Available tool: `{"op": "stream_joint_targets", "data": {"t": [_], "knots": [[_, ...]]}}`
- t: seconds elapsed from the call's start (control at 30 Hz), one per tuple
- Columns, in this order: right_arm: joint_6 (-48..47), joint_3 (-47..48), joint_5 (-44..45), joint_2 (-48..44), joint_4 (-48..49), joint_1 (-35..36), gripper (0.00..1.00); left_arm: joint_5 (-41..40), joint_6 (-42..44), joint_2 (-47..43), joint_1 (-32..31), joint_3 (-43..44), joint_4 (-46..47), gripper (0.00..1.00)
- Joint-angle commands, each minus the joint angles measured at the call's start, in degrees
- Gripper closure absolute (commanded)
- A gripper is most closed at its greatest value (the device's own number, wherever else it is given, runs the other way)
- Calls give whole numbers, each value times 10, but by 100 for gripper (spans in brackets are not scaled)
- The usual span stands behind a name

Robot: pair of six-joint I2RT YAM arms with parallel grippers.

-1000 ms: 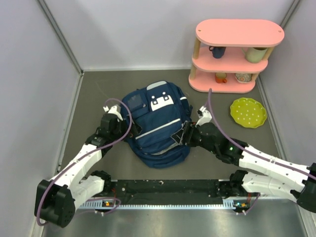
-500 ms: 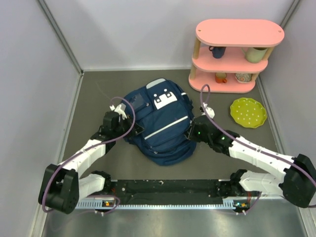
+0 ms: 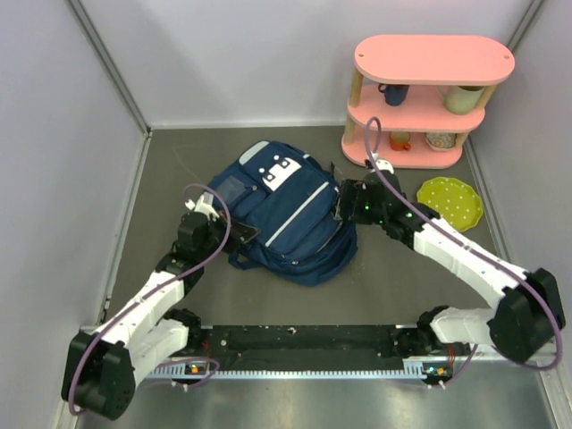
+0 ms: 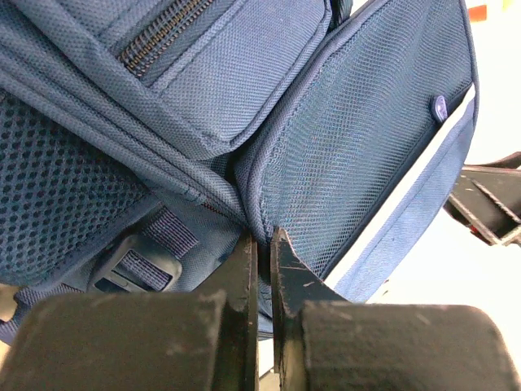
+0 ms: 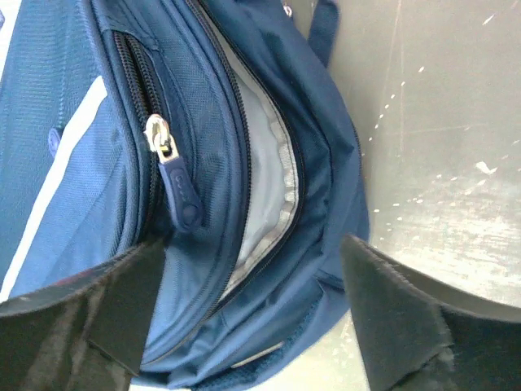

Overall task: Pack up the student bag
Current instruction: Zip the student bag at the center of the board.

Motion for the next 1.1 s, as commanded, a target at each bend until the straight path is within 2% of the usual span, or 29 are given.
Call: {"op": "stream_joint_targets", "data": {"t": [0.0, 0.07, 0.1, 0.17, 0.2, 0.3, 0.33, 0.4, 0.43, 0.53, 0.6, 0.77, 0.9, 1.07], "knots": [[53, 0, 12, -124, 16, 4, 9, 50, -64, -52, -25, -5, 56, 100], [102, -51, -13, -170, 27, 9, 11, 31, -77, -65, -28, -11, 56, 100], [162, -68, -26, -206, 33, 22, 12, 26, -84, -68, -29, -12, 57, 100], [212, -99, -56, -222, 47, 52, 19, 19, -89, -69, -33, -13, 60, 100], [237, -100, -57, -222, 45, 97, 20, 18, -93, -69, -35, -12, 61, 100], [297, -97, -4, -218, 40, 171, 23, 2, -102, -70, -44, -13, 62, 100], [319, -108, 0, -210, 50, 199, 27, -4, -104, -73, -50, -15, 62, 100], [381, -124, -5, -196, 100, 218, 31, -28, -114, -77, -54, -17, 61, 100], [400, -136, -2, -178, 111, 237, 36, -36, -120, -84, -58, -23, 62, 100], [450, -132, 35, -137, 119, 277, 40, -60, -136, -96, -62, -29, 66, 100], [471, -121, 52, -115, 134, 290, 45, -66, -138, -98, -65, -23, 62, 100], [508, -96, 31, -23, 155, 297, 46, -55, -126, -93, -67, -13, 51, 100], [543, -94, 29, 7, 168, 310, 49, -45, -117, -92, -67, -8, 43, 100], [576, -104, 77, 22, 177, 322, 56, -38, -109, -88, -67, -9, 42, 100]]}}
